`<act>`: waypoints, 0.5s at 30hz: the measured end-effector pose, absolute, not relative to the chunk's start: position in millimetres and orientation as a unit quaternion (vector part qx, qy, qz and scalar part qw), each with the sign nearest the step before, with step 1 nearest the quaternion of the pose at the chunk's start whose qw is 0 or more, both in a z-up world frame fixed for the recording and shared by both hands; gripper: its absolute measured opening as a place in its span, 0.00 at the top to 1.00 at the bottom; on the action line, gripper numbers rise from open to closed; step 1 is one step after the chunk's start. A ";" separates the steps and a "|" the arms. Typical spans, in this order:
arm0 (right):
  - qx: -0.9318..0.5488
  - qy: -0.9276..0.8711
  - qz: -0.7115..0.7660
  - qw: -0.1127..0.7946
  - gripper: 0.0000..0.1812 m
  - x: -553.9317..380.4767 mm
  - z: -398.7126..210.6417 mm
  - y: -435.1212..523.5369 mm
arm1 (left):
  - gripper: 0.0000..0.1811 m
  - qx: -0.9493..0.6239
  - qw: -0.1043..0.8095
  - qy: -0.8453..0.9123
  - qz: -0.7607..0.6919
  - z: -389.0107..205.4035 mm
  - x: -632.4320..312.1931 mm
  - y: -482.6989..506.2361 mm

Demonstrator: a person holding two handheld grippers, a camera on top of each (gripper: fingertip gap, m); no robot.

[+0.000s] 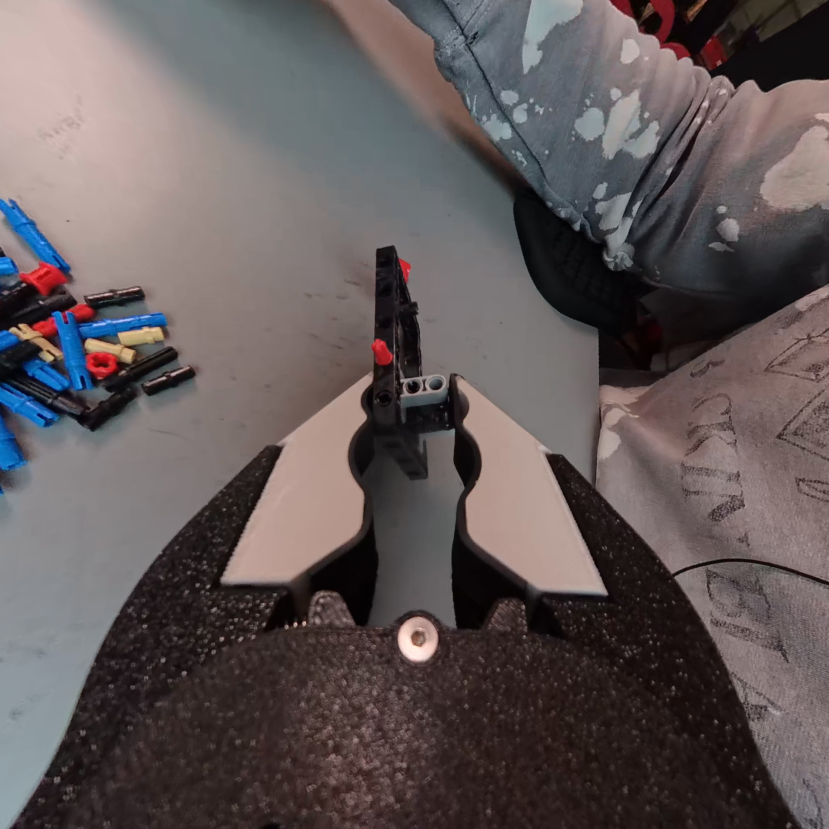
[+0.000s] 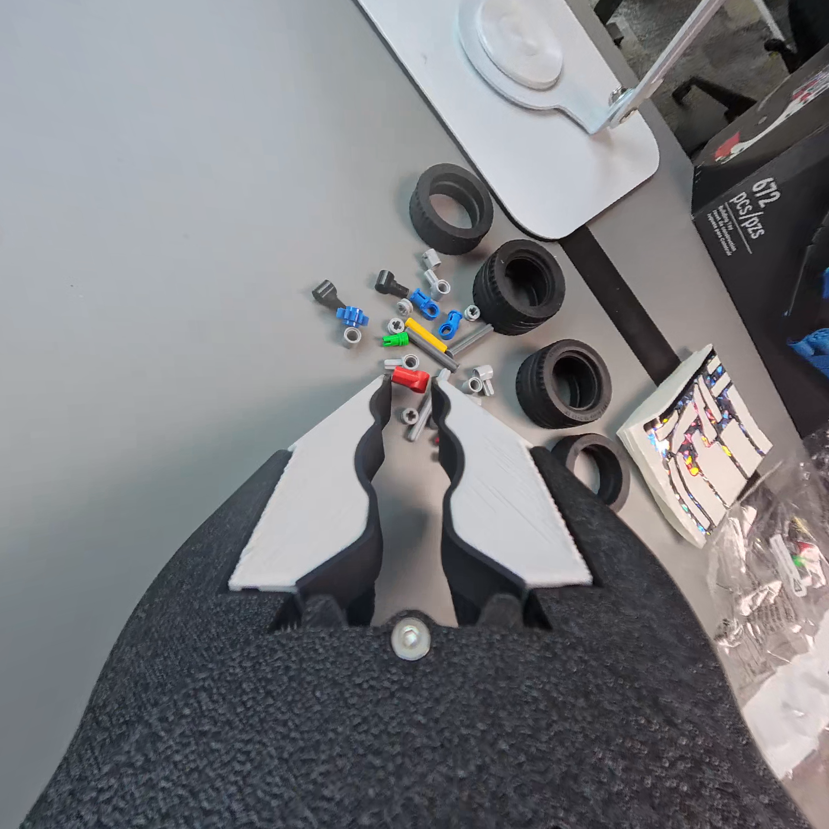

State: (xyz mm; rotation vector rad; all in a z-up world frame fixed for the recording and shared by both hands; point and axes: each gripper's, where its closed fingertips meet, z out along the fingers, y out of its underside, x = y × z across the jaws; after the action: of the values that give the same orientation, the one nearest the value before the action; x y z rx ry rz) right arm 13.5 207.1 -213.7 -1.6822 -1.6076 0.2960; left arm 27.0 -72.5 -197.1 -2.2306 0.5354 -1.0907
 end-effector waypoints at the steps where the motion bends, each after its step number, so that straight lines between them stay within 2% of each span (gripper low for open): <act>1: -0.658 -0.628 0.118 0.398 0.87 15.1 -208.1 205.5 | 0.84 -0.837 0.301 0.197 -0.413 -194.9 25.7 -71.2; 4: -0.620 -0.651 0.203 0.387 0.88 21.3 -182.5 155.8 | 0.84 -0.832 0.316 0.179 -0.420 -188.5 19.9 -66.3; 7: -0.522 -0.750 0.322 0.247 0.86 53.3 -177.7 41.7 | 0.84 -0.830 0.324 0.162 -0.424 -185.0 13.6 -62.2; 9: -0.492 -0.786 0.327 0.181 0.86 76.1 -189.6 -5.4 | 0.84 -0.830 0.326 0.159 -0.424 -184.6 12.1 -61.2; 13: -0.485 -0.814 0.278 0.158 0.89 88.7 -222.6 -28.1 | 0.84 -0.835 0.321 0.165 -0.416 -189.4 14.7 -61.8; 15: -0.488 -0.804 0.293 0.172 0.97 81.8 -220.0 -27.6 | 0.84 -0.837 0.320 0.167 -0.411 -191.2 15.4 -61.9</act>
State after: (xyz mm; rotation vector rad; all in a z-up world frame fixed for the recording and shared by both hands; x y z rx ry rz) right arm 81.8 -27.6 -220.0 -1.3849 -2.2818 0.8309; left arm 15.4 -61.9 -191.2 -2.2000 0.4401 -1.0804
